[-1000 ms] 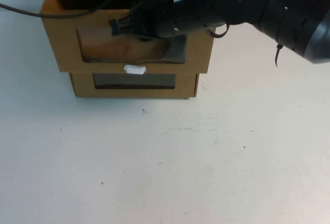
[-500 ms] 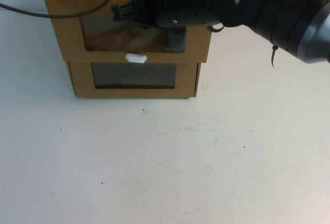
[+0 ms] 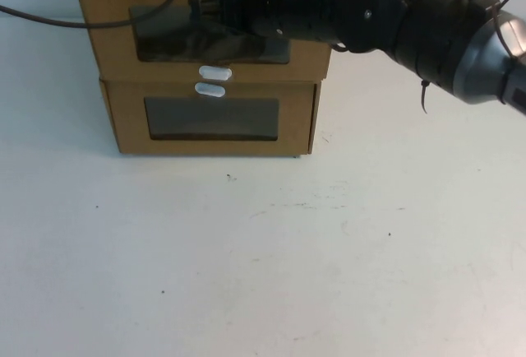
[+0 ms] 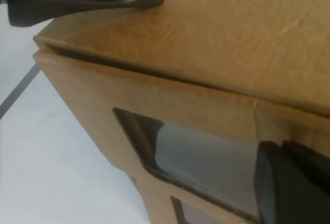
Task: Close the shoe box
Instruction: Close the shoe box with your right arm
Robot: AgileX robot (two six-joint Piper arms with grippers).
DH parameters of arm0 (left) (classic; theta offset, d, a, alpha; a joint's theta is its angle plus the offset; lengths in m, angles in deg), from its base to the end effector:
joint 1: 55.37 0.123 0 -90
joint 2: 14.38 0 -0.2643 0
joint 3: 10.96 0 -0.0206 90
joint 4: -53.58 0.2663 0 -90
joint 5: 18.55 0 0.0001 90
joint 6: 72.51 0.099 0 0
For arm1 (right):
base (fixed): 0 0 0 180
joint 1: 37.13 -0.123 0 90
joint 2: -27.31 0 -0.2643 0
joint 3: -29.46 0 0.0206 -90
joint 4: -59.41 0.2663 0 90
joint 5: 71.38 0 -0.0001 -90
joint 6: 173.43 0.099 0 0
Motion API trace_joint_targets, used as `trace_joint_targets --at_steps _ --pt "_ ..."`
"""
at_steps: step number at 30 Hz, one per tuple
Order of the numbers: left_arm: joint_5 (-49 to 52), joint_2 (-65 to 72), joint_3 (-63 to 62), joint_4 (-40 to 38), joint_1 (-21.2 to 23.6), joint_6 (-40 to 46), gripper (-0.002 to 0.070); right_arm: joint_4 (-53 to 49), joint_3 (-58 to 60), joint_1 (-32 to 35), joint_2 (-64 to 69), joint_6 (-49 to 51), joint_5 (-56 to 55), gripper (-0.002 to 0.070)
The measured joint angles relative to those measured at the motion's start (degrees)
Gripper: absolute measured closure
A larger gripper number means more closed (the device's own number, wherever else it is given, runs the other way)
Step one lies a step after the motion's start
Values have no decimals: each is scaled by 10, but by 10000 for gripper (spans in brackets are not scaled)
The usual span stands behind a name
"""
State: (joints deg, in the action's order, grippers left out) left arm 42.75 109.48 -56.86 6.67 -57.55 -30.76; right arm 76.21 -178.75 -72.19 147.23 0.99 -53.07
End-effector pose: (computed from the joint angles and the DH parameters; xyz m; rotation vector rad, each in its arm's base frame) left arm 0.4594 -0.0810 0.3700 0.6680 2.0403 -0.6538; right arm 0.3973 0.2898 0.3321 -0.4787 1.8958 0.6179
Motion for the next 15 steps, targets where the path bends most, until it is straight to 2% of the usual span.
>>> trace_joint_targets --at_steps 9,15 --pt "0 0 -1 0 0 0 680 1 0 0 10 0 -29 689" --pt "1 0 -3 0 0 0 680 12 0 3 10 -4 21 689"
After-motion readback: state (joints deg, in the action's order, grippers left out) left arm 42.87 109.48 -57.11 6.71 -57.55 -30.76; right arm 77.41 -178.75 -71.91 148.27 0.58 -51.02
